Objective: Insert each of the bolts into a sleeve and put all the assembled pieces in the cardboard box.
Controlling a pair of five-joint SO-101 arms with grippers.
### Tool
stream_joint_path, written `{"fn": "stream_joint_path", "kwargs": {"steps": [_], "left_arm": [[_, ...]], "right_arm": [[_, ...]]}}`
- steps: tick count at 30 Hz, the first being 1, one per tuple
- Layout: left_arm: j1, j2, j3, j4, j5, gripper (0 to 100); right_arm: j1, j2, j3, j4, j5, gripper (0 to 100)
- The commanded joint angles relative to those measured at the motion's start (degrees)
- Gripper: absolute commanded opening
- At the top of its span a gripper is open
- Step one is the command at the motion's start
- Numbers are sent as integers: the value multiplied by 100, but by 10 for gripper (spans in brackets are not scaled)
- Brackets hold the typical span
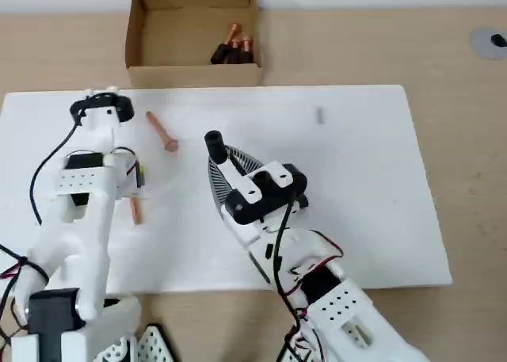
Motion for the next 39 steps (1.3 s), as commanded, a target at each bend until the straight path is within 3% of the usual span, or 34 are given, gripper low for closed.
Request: {"fn": "stream_joint_path", "kwargs": {"steps": [1, 15, 19, 30, 36, 39], "left_arm": [[-167, 242, -264, 26, -53, 103], [-114, 1033, -651, 325, 668, 102], [-88, 1033, -695, 598, 1099, 10], [-79, 936, -826, 633, 1538, 9], [422, 40, -2251, 2031, 1451, 7], [1064, -620, -3042, 2840, 853, 7]], "right_arm": [[145, -145, -444, 18, -26, 10], [145, -145, -444, 18, -26, 10], [145, -145, -444, 18, -26, 10], [145, -145, -453, 18, -18, 10], [145, -145, -532, 18, -18, 10], [145, -145, -602, 18, -18, 10]]}}
